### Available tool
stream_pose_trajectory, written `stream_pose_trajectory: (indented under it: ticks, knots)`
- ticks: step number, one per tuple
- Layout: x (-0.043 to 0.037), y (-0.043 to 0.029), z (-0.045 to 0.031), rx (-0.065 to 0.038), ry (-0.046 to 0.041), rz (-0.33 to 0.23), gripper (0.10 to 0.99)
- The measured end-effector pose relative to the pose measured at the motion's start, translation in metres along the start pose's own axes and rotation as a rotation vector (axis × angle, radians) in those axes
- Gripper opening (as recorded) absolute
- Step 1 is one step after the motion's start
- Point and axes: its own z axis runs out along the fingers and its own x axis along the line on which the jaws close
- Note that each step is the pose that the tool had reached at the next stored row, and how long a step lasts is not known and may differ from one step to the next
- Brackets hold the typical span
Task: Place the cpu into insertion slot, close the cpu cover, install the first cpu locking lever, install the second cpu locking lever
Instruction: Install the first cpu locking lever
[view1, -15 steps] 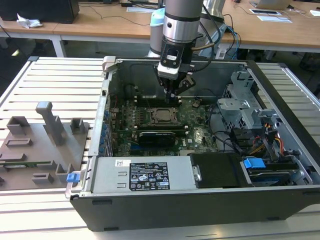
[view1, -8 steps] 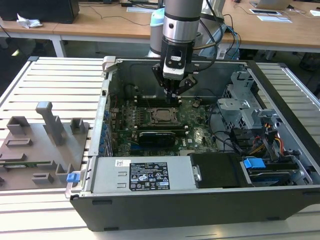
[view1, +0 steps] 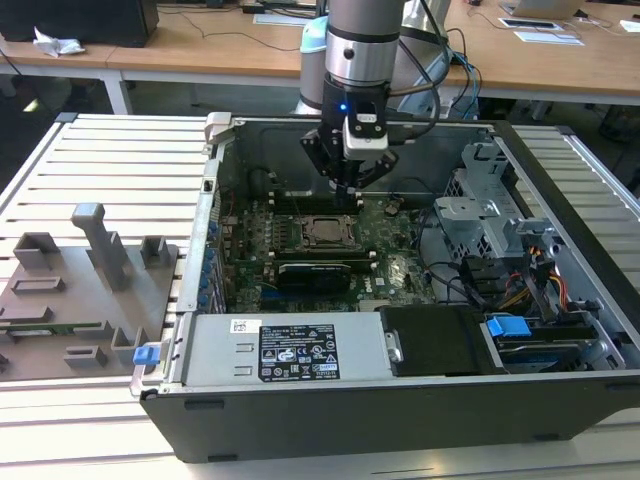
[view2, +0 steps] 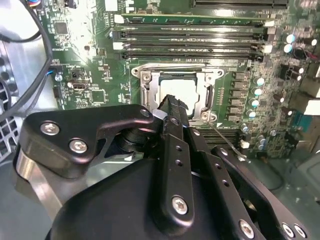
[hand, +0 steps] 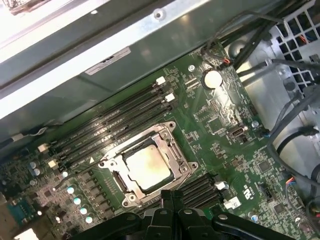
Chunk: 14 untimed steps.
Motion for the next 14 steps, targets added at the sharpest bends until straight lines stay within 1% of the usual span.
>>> stream_pose_trajectory:
  ticks: [4, 10, 14]
  knots:
    - [0.0, 0.0, 0.0, -0.002, -0.0022, -0.038, 0.106]
    - [0.0, 0.0, 0.0, -0.005, -0.0077, -0.129, 0.106]
    - [0.0, 0.0, 0.0, -0.006, -0.0098, -0.165, 0.106]
